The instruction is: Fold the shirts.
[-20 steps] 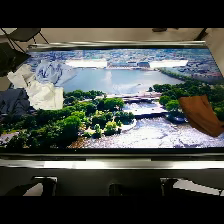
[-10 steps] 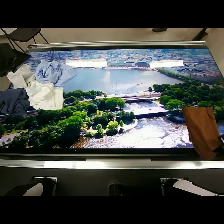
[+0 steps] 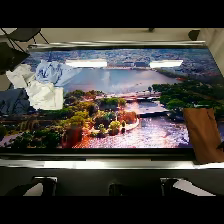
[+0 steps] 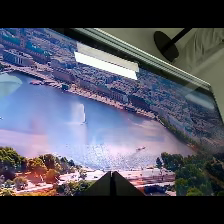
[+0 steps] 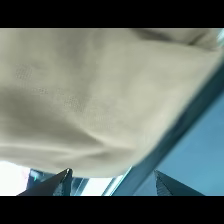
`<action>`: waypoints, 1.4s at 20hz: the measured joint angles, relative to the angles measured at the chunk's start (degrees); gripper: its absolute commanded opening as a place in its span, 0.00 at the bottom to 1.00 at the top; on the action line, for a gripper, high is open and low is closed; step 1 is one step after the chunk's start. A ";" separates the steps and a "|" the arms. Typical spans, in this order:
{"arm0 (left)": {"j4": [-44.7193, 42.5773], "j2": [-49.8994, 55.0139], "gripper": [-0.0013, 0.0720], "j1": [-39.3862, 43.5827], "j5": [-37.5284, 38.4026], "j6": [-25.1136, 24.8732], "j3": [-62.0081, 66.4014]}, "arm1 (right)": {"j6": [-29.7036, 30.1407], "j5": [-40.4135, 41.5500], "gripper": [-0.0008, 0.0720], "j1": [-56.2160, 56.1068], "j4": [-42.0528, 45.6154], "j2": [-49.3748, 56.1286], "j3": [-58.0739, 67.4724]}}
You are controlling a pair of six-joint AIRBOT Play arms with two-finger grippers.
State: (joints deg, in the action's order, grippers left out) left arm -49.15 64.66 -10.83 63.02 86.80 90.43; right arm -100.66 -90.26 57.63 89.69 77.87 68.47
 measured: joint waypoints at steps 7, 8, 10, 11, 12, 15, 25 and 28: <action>-26.58 1.99 0.08 7.23 0.28 2.86 7.19 | 5.86 11.26 0.77 -9.20 -6.99 -4.11 29.29; -32.98 3.41 0.18 9.51 1.22 4.44 7.48 | 6.56 13.11 0.78 -13.33 -8.33 -4.66 31.10; -41.86 6.99 0.91 13.57 4.37 6.80 6.97 | 7.13 14.19 0.85 -23.43 -9.60 -4.79 33.22; -44.13 8.92 0.95 15.23 7.08 7.69 5.92 | 7.04 13.75 0.90 -28.81 -9.49 -4.28 33.59; -45.53 10.43 0.95 16.61 9.75 8.39 4.31 | 6.64 12.55 0.90 -33.48 -9.07 -3.58 33.46; -45.53 10.84 0.94 18.88 13.70 10.82 -5.40 | 5.16 6.10 0.89 -44.50 -8.22 -0.26 30.34; -42.21 3.19 0.92 20.48 7.76 16.98 -25.62 | 1.79 0.59 0.89 -52.87 -7.72 2.58 20.46; -42.18 2.95 0.92 20.52 7.54 17.18 -26.25 | 1.60 0.48 0.89 -53.07 -7.72 2.67 20.13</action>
State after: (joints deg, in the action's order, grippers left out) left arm -91.33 67.61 9.69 70.57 103.98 64.18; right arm -99.07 -89.78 4.56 81.97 80.53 88.60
